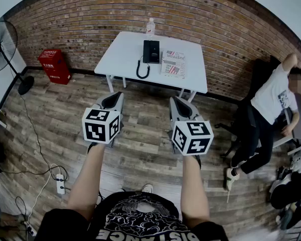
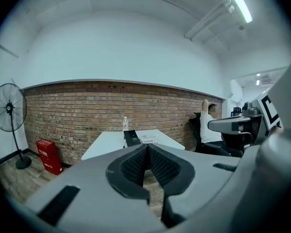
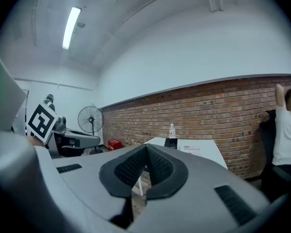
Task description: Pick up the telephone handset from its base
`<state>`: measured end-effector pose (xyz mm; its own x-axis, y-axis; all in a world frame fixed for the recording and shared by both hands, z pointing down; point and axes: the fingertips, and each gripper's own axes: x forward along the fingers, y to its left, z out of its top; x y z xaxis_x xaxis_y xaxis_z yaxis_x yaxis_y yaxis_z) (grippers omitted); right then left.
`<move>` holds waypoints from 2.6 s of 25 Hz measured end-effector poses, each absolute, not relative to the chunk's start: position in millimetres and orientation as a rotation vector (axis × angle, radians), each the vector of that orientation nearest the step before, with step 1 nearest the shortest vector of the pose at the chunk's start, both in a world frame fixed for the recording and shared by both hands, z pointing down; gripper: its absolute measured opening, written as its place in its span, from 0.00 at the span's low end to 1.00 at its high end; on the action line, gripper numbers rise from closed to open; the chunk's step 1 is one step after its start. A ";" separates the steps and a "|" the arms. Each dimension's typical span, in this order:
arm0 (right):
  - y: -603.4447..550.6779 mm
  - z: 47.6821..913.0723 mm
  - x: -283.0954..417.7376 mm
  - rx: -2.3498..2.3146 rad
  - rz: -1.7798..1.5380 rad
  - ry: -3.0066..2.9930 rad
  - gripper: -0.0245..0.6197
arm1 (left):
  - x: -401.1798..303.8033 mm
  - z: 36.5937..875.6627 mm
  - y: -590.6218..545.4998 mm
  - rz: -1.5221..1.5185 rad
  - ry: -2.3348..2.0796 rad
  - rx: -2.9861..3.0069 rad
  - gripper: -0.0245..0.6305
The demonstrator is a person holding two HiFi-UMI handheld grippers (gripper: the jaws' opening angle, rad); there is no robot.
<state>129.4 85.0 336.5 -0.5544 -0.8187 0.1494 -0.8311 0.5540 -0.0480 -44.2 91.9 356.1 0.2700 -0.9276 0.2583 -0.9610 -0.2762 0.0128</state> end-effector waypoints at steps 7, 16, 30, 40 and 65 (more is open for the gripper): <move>72.2 342.8 144.2 1.406 0.199 -2.678 0.04 | -25.8 355.8 78.0 0.301 -1.781 2.361 0.05; 57.4 350.2 156.1 1.377 0.196 -2.677 0.04 | -9.9 359.8 59.0 0.263 -1.782 2.341 0.05; -24.2 367.5 135.0 1.354 0.185 -2.640 0.04 | -18.5 378.4 -34.2 0.219 -1.695 2.368 0.06; -133.2 368.2 92.4 1.400 0.204 -2.592 0.04 | -46.3 389.6 -152.7 0.245 -1.555 2.403 0.12; -291.5 374.5 32.5 1.544 0.222 -2.438 0.04 | -89.3 443.2 -348.2 0.166 -1.089 2.416 0.23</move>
